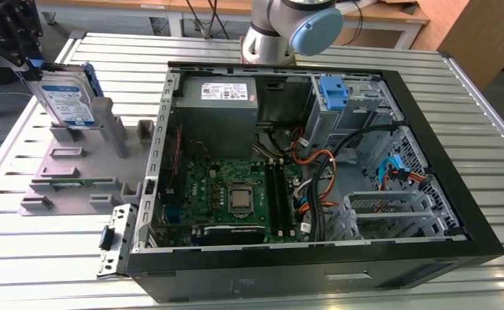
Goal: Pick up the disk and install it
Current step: 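Pick up the disk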
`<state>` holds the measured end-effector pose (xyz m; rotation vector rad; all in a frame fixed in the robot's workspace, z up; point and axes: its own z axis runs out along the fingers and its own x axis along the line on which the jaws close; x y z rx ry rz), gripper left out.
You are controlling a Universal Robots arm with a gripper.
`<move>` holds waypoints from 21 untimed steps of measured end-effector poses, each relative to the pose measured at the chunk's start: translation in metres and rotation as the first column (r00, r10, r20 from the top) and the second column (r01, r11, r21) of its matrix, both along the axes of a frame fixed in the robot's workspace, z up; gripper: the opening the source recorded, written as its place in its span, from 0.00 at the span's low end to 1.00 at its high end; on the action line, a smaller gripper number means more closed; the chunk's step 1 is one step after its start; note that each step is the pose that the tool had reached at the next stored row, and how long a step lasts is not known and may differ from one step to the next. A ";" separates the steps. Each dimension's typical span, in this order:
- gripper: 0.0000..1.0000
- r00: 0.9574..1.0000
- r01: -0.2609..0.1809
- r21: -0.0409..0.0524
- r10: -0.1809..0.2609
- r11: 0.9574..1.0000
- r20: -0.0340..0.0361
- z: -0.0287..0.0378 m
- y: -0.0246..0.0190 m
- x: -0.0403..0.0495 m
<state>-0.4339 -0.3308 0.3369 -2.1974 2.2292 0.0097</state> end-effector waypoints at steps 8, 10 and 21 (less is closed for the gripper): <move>0.36 1.000 0.000 0.000 0.000 1.000 0.000 0.0173 0.0000 0.0000; 0.36 1.000 0.000 0.000 0.000 1.000 0.000 0.0213 0.0000 0.0000; 0.36 1.000 0.000 0.000 0.000 1.000 0.000 0.0443 0.0000 0.0000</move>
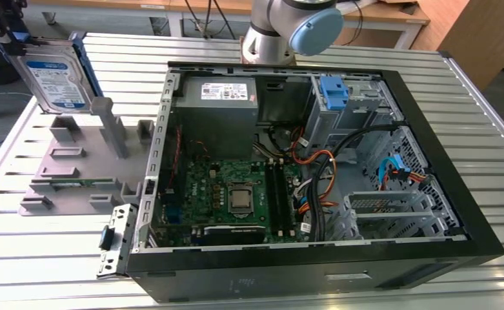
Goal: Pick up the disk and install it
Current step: 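Pick up the disk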
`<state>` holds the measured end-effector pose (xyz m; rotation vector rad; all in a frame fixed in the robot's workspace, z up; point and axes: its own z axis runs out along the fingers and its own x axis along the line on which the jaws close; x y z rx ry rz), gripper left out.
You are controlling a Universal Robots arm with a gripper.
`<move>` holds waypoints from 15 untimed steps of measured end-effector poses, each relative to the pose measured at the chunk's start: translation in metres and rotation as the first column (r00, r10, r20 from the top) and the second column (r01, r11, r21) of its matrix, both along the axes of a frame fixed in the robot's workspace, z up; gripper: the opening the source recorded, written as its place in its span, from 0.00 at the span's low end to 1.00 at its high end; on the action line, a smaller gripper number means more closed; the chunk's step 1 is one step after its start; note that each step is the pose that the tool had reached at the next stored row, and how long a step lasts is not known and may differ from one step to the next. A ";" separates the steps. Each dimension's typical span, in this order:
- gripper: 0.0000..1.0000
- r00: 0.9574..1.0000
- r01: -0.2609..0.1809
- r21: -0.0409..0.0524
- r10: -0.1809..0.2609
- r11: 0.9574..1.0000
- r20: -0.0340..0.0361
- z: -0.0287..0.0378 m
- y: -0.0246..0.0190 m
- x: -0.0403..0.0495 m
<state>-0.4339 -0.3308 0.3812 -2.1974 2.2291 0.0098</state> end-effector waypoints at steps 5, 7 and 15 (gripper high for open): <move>0.36 1.000 0.000 0.000 0.000 1.000 0.000 0.0009 0.0000 0.0000; 0.36 1.000 0.000 0.000 0.000 1.000 0.000 0.0010 0.0000 0.0000; 0.36 1.000 0.000 0.000 0.000 1.000 0.000 0.0018 0.0000 0.0000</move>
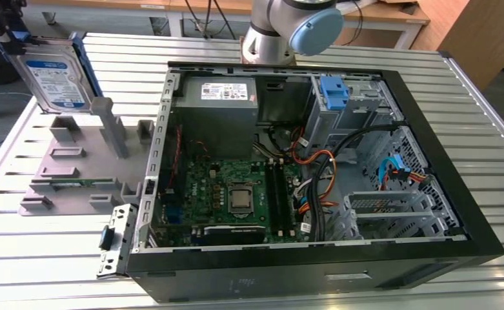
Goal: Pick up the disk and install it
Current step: 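Pick up the disk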
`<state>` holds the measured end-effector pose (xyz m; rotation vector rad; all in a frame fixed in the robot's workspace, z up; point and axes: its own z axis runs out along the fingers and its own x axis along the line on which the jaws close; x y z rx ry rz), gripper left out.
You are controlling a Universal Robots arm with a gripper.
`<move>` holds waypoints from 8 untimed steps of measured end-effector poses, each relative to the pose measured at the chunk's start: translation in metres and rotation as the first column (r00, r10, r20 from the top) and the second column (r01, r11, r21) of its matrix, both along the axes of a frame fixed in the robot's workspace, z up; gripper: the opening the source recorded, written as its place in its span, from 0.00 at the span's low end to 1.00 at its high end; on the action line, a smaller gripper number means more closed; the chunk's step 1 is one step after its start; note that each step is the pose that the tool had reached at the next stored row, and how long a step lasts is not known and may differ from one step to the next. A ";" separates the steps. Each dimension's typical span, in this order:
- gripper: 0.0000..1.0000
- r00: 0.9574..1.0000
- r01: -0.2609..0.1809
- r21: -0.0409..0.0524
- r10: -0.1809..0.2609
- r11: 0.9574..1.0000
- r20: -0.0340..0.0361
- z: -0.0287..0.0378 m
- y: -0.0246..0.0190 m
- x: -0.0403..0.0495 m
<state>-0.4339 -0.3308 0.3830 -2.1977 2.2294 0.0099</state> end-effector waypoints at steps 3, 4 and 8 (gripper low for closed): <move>0.36 1.000 0.000 0.000 0.000 1.000 0.000 0.0035 0.0000 0.0000; 0.36 1.000 0.000 0.000 0.000 1.000 0.000 0.0051 0.0000 0.0000; 0.36 1.000 0.000 0.000 0.000 1.000 0.000 0.0121 0.0000 0.0000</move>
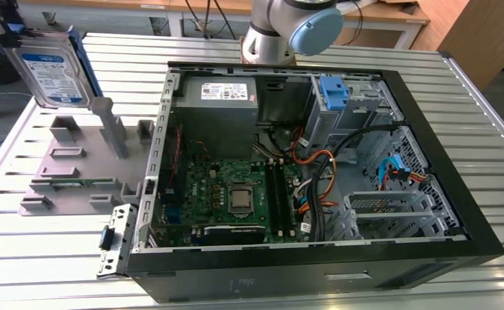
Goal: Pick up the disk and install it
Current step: 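Pick up the disk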
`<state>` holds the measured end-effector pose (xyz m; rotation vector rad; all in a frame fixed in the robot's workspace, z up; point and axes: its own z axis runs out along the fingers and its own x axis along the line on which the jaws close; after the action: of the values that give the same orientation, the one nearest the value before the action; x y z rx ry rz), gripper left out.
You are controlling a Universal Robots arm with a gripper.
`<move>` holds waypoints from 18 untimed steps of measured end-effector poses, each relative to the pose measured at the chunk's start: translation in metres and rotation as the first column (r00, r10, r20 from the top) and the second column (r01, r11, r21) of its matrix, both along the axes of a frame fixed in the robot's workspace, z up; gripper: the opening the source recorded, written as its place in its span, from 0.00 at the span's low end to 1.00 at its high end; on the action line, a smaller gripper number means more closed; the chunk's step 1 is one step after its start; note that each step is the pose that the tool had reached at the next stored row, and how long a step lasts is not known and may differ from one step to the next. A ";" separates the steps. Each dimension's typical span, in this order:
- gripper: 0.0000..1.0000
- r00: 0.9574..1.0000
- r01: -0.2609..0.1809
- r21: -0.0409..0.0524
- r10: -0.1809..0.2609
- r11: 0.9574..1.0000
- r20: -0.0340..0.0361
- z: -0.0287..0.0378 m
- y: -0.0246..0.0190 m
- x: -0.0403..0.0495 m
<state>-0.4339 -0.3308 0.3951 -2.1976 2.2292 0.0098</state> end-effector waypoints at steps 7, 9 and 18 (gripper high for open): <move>0.36 1.000 0.000 0.000 0.000 1.000 0.000 0.0138 0.0001 0.0000; 0.36 1.000 0.000 0.000 0.000 1.000 0.000 0.0184 0.0002 0.0000; 0.36 1.000 0.000 0.000 0.000 1.000 0.000 0.0427 0.0006 0.0000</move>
<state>-0.4339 -0.3302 0.4378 -2.1975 2.2292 0.0098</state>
